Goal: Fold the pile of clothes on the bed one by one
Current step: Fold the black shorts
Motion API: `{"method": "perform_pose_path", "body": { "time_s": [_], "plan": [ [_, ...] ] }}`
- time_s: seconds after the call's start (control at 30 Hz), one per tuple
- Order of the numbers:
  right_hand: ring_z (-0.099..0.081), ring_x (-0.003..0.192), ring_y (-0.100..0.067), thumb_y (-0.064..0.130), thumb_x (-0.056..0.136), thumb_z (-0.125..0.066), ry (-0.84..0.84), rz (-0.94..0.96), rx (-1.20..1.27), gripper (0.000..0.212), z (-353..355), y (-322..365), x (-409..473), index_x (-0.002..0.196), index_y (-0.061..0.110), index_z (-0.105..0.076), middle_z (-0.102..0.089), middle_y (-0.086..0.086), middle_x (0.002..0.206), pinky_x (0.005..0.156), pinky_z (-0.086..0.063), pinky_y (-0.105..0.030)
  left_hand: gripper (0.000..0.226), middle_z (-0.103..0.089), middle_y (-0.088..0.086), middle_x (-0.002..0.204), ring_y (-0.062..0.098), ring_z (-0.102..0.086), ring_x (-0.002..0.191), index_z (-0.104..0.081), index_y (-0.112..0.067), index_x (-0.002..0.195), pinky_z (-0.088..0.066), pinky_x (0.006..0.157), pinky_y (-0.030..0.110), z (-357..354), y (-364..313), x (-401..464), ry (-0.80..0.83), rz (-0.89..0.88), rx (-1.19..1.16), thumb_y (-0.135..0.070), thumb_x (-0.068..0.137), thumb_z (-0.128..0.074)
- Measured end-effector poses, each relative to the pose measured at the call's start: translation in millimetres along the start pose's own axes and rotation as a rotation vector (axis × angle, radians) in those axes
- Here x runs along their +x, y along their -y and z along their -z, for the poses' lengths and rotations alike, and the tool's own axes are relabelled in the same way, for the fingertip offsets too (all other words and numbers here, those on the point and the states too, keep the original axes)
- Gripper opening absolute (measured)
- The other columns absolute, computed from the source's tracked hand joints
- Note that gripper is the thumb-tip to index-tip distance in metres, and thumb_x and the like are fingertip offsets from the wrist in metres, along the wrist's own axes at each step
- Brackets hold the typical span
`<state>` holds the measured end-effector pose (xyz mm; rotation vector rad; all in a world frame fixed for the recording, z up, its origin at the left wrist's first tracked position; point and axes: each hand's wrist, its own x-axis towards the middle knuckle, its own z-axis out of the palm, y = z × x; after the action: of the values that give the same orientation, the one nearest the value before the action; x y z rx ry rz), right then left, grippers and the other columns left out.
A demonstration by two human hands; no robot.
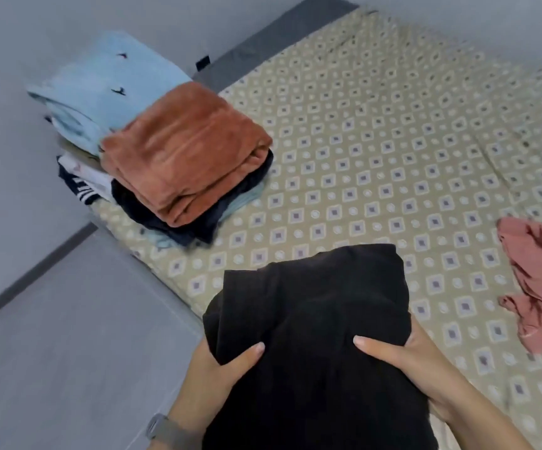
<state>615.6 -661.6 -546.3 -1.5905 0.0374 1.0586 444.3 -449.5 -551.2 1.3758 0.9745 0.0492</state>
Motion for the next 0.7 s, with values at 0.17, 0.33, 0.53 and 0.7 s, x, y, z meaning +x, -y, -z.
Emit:
{"method": "perform_pose_path", "body": {
  "time_s": [0.17, 0.33, 0.53, 0.7],
  "plan": [
    [-0.071, 0.096, -0.013, 0.030, 0.044, -0.088, 0.106, 0.010, -0.013, 0.088, -83, 59, 15, 0.125, 0.029, -0.053, -0.073, 0.008, 0.106, 0.069, -0.057, -0.023, 0.045, -0.070, -0.025, 0.097, -0.003, -0.067, 0.087, -0.060, -0.031, 0.110, -0.053, 0.065, 0.013, 83, -52, 1, -0.105, -0.057, -0.013, -0.014, 0.073, -0.081],
    [-0.071, 0.097, -0.013, 0.031, 0.041, -0.089, 0.197, 0.035, -0.066, 0.089, -122, 119, 39, 0.123, 0.030, -0.053, -0.073, 0.009, 0.105, 0.073, -0.057, -0.027, 0.051, -0.071, -0.017, 0.104, 0.002, -0.068, 0.095, -0.060, -0.033, 0.114, -0.052, 0.080, 0.023, 120, -91, 16, -0.159, -0.101, -0.076, -0.016, 0.072, -0.083],
    [-0.069, 0.104, -0.014, 0.021, 0.060, -0.091, 0.278, 0.137, -0.214, 0.078, -147, 220, 112, 0.128, 0.027, -0.053, -0.071, 0.007, 0.114, 0.080, -0.056, -0.028, 0.041, -0.071, -0.019, 0.103, 0.003, -0.069, 0.093, -0.060, -0.038, 0.113, -0.053, 0.080, 0.026, 134, -148, 70, -0.214, -0.123, -0.274, -0.020, 0.080, -0.076],
    [-0.065, 0.110, -0.008, 0.018, 0.066, -0.089, 0.376, 0.216, -0.347, 0.078, -177, 304, 200, 0.131, 0.033, -0.050, -0.066, 0.011, 0.122, 0.090, -0.051, -0.029, 0.047, -0.070, -0.014, 0.112, 0.012, -0.067, 0.103, -0.058, -0.037, 0.121, -0.052, 0.093, 0.038, 148, -203, 128, -0.315, -0.135, -0.364, -0.025, 0.079, -0.076]
  ]
}}
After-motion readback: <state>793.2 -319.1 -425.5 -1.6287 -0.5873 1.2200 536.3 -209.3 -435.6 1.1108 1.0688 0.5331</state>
